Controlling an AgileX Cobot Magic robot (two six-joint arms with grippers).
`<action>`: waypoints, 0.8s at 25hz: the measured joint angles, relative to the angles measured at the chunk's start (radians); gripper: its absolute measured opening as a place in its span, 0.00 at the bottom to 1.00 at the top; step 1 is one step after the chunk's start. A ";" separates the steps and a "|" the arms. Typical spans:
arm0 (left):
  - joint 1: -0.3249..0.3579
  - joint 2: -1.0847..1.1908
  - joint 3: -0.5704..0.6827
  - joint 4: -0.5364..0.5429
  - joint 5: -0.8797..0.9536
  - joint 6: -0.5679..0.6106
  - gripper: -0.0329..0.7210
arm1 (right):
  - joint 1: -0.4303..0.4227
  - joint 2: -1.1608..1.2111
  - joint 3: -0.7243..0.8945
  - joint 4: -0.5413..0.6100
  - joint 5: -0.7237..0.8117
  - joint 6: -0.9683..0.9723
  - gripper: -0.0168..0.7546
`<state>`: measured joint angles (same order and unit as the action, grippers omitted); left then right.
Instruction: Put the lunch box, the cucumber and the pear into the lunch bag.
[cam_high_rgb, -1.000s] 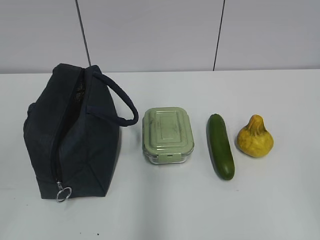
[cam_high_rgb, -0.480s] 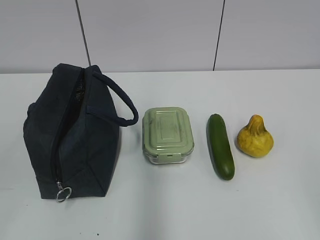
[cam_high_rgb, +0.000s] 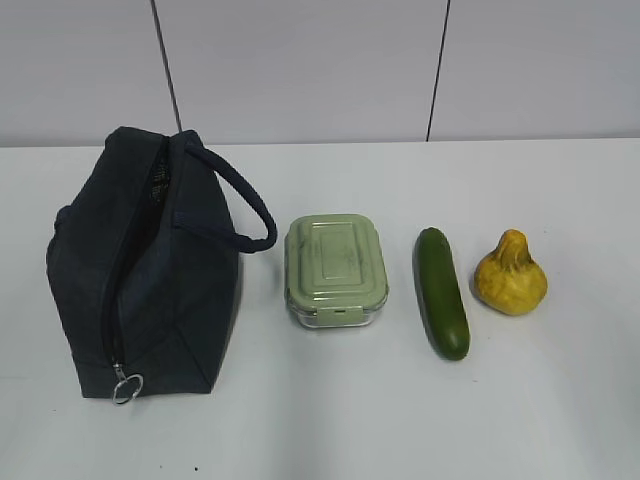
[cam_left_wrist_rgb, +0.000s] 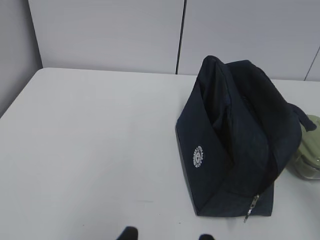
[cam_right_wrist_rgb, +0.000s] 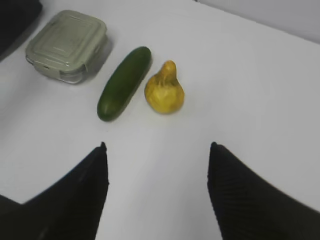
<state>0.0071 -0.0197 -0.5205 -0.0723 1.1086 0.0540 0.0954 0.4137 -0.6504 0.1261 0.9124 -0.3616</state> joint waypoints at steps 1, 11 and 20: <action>0.000 0.000 0.000 0.000 0.000 0.000 0.36 | 0.000 0.033 -0.014 0.015 -0.027 -0.034 0.66; 0.000 0.000 0.000 0.000 0.000 0.000 0.36 | 0.000 0.532 -0.196 0.112 -0.107 -0.075 0.66; 0.000 0.000 0.000 -0.001 0.000 0.000 0.36 | 0.000 1.055 -0.605 0.130 0.124 0.067 0.66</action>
<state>0.0071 -0.0197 -0.5205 -0.0729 1.1082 0.0540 0.0954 1.4690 -1.2554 0.2562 1.0363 -0.2944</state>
